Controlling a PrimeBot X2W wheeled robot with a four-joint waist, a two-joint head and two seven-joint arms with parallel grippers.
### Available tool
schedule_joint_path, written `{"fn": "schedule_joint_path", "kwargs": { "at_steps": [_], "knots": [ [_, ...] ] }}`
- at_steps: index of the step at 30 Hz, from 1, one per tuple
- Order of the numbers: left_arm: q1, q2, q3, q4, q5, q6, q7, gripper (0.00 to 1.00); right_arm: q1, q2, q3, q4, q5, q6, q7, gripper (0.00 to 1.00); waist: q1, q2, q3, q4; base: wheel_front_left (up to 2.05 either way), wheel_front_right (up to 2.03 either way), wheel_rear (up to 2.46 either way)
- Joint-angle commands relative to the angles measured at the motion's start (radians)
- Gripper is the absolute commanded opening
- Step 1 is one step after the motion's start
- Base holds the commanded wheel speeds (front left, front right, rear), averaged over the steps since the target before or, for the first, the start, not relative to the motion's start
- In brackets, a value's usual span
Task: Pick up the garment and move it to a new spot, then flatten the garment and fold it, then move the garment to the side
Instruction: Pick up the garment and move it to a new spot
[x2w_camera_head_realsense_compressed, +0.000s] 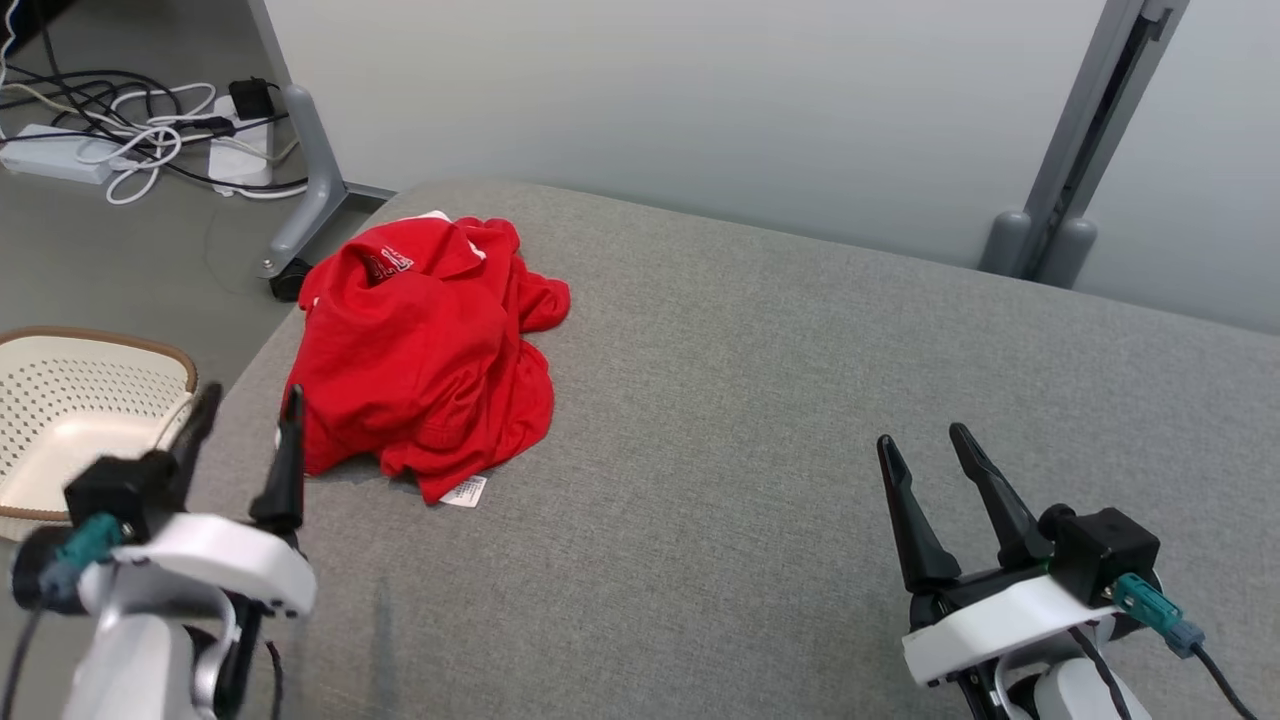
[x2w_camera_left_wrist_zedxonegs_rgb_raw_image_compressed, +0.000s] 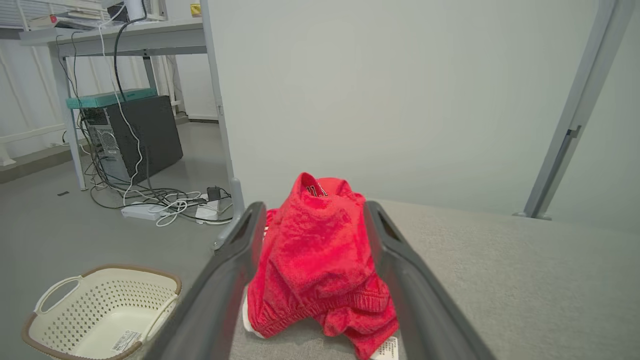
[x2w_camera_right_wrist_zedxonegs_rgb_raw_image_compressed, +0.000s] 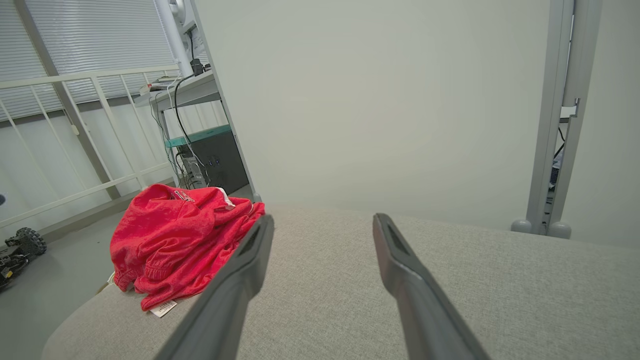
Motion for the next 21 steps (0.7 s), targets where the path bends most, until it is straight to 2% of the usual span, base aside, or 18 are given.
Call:
{"fn": "schedule_joint_path", "kwargs": {
  "at_steps": [1,6,10,16,21],
  "knots": [
    [-0.058,0.033,0.001,-0.002,-0.016,-0.003,0.051,1.0,-0.017,-0.008,0.004,0.001,-0.004,0.002,-0.005,1.0,0.0,0.0,0.025,-0.025,0.0,0.0,0.0],
    [-0.198,0.13,0.008,0.048,-0.092,-0.008,0.234,1.0,-0.057,-0.008,0.037,-0.004,-0.011,0.002,-0.005,1.0,0.0,0.0,0.081,-0.082,0.0,0.0,0.0],
    [-0.276,0.179,0.018,0.105,-0.155,-0.01,0.32,1.0,-0.086,-0.008,0.057,-0.02,-0.018,0.002,-0.005,1.0,0.0,0.0,0.116,-0.126,0.0,0.0,0.0],
    [-0.403,0.293,0.017,0.222,-0.309,-0.009,0.493,1.0,-0.149,-0.008,0.094,-0.063,-0.042,0.002,-0.005,1.0,0.0,0.0,0.199,-0.219,0.0,0.0,0.0],
    [-0.48,0.374,-0.009,0.335,-0.385,-0.009,0.597,1.0,-0.183,-0.008,0.131,-0.075,-0.042,0.002,-0.005,1.0,0.0,0.0,0.25,-0.281,0.0,0.0,0.0]
  ]
}}
